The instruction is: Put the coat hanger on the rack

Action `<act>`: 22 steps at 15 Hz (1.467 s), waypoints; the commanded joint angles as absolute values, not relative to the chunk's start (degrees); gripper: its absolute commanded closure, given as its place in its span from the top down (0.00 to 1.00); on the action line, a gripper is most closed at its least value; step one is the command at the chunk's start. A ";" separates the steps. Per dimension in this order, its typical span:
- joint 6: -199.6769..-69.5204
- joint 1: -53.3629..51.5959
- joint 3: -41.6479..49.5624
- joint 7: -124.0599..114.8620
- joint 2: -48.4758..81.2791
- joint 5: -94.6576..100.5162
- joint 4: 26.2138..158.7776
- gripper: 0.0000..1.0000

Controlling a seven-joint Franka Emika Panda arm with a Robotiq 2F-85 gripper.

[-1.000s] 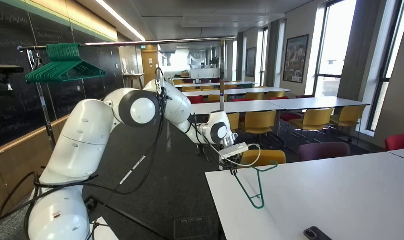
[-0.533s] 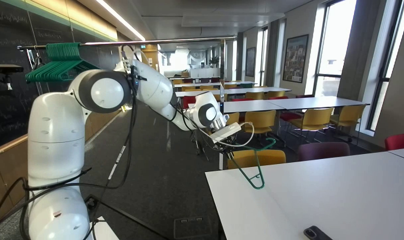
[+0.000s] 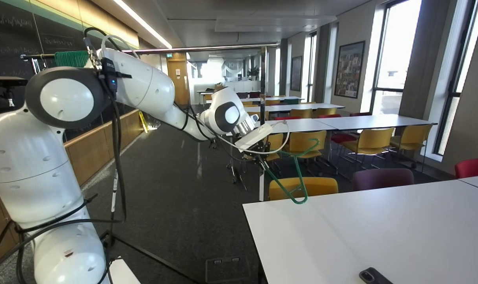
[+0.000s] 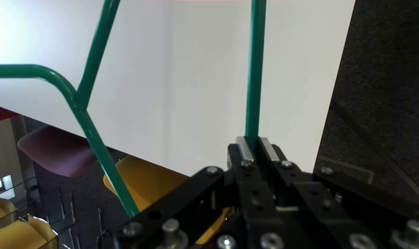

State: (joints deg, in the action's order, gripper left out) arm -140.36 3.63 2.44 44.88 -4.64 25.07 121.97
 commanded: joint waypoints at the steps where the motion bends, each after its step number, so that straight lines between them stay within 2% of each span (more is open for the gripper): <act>1: -141.58 2.66 1.84 43.25 -10.17 27.15 125.66 0.02; 4: -141.94 1.72 1.96 44.82 -11.46 25.60 126.54 0.02; 5: -140.24 1.71 2.08 44.82 -8.76 25.24 124.07 0.09; 14: -140.25 1.34 2.02 44.82 -9.37 25.23 124.67 0.09; 15: -140.25 1.34 2.02 44.82 -9.37 25.23 124.67 0.02; 22: -135.60 1.47 -0.88 36.56 -6.83 50.08 114.38 0.02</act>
State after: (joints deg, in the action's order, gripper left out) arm -139.37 1.61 1.01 39.15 -7.98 41.67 120.12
